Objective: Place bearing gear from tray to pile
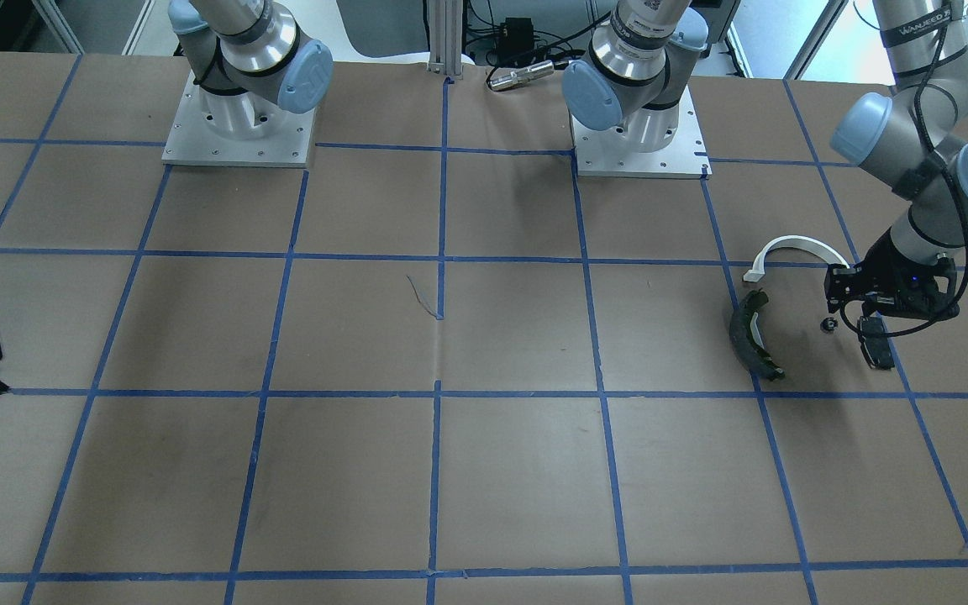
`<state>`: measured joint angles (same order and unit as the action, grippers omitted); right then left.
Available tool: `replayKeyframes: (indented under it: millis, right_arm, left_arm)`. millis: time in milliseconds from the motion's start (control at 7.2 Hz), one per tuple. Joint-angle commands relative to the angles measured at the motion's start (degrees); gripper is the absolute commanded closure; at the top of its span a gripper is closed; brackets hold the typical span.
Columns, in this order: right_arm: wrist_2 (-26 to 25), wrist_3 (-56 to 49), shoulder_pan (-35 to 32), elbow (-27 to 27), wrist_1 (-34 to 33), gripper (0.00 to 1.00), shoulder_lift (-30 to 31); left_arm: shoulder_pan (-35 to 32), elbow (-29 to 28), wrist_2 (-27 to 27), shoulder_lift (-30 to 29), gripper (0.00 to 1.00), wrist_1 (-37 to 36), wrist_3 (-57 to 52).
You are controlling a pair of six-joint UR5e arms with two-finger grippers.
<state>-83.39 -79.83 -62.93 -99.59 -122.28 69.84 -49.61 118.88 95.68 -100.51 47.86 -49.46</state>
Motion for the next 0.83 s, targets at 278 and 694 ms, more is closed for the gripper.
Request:
replayKeyframes:
  millis: [278, 694]
  right_arm:
    - [-1.1, 54.1, -33.7, -0.5, -6.3, 1.00, -1.2]
    - [-4.7, 86.5, -49.5, 0.0, -10.1, 1.00, -6.5]
  left_arm:
    - [-8.8, -16.8, 1.6, 2.5, 0.00, 25.1, 9.1]
    - [-24.8, -25.5, 2.0, 3.6, 0.00, 38.2, 29.5]
